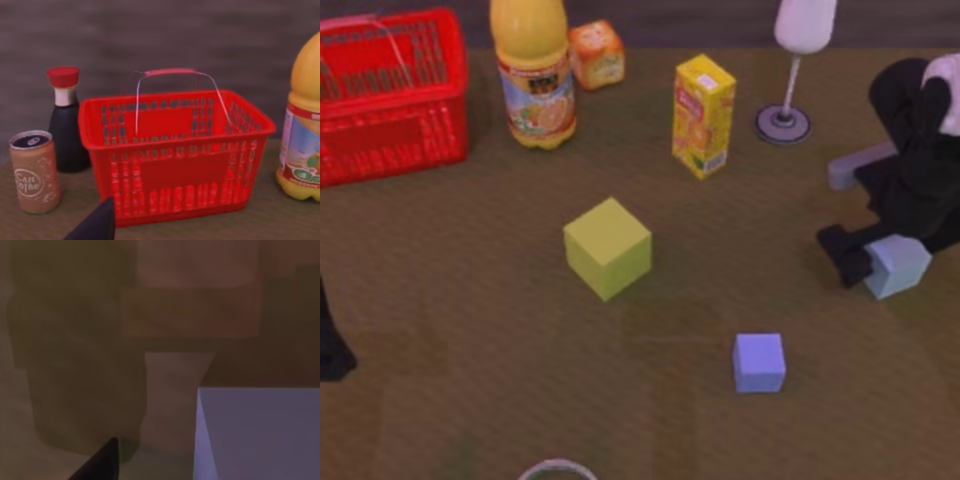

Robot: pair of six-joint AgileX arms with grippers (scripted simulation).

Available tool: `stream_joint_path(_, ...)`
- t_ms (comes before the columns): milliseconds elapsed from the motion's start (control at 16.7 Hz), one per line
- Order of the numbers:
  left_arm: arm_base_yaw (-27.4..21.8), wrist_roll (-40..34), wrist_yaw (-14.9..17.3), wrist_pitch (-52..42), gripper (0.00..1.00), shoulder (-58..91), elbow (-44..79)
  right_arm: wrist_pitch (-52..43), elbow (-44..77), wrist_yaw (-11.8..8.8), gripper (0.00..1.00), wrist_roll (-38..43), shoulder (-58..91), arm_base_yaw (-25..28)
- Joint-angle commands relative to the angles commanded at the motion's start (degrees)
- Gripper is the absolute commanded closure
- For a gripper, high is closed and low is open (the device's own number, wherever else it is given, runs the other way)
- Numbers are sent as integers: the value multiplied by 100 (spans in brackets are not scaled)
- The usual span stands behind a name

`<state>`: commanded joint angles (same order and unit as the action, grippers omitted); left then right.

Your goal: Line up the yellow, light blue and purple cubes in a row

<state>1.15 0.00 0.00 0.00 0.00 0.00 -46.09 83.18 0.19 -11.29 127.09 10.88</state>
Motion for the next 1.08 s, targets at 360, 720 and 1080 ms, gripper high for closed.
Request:
stream_joint_path(360, 0, 0, 0, 0, 0, 0, 0, 0, 0, 0, 75, 0, 0, 0)
stream_joint_path(720, 0, 0, 0, 0, 0, 0, 0, 0, 0, 0, 100, 0, 0, 0)
stream_joint_path(1080, 0, 0, 0, 0, 0, 0, 0, -59, 42, -27, 100, 22, -147, -10)
